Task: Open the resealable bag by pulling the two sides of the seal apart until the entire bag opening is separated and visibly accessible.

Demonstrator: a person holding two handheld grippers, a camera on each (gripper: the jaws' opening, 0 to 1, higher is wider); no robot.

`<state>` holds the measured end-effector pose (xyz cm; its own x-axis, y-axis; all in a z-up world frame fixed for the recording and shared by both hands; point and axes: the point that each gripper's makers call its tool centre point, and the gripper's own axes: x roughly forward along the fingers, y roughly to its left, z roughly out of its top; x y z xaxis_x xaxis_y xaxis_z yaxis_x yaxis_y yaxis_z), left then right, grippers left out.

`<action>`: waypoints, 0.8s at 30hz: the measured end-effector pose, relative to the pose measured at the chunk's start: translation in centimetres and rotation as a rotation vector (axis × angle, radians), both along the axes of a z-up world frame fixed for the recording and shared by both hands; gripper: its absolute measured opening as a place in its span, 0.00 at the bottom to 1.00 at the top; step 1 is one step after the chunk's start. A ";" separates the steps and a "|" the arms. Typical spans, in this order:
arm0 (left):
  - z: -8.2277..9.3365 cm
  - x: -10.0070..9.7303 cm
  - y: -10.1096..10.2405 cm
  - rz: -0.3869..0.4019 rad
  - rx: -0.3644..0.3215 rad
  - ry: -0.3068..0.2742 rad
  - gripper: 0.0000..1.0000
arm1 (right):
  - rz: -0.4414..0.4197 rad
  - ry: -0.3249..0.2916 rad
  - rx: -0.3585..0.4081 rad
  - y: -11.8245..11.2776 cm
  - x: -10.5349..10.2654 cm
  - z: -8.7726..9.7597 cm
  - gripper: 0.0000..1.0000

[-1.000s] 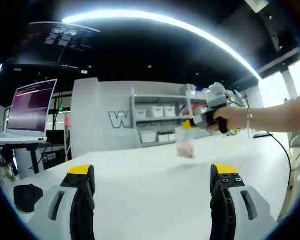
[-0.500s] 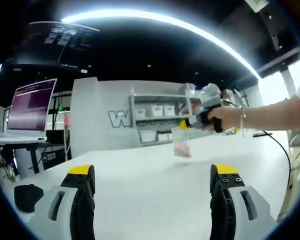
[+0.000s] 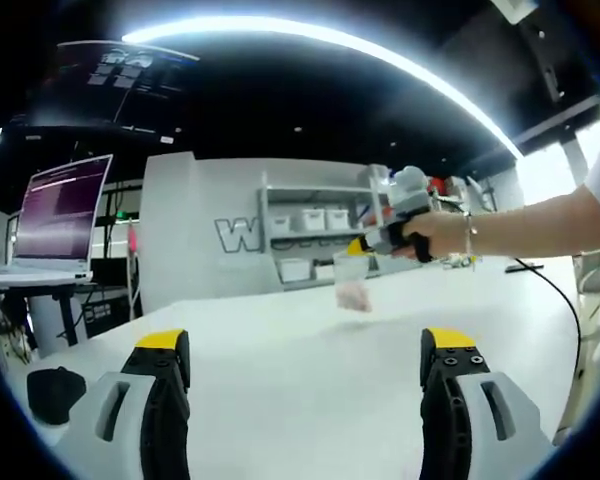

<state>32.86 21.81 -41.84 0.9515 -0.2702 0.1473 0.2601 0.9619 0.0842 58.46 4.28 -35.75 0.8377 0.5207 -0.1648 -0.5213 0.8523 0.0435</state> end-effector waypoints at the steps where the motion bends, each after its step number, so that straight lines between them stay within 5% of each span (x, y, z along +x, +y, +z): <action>1: 0.0 0.0 0.0 -0.001 -0.001 0.000 0.94 | -0.002 -0.001 -0.002 -0.1 0.1 0.0 0.00; 24: -0.1 0.4 0.0 -0.003 0.007 0.010 0.94 | -0.011 -0.009 -0.055 1.0 3.4 -0.4 0.00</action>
<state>33.23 21.78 -41.92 0.9522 -0.2736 0.1356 0.2635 0.9606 0.0882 61.84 5.27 -36.16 0.8449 0.5019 -0.1848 -0.5120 0.8589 -0.0082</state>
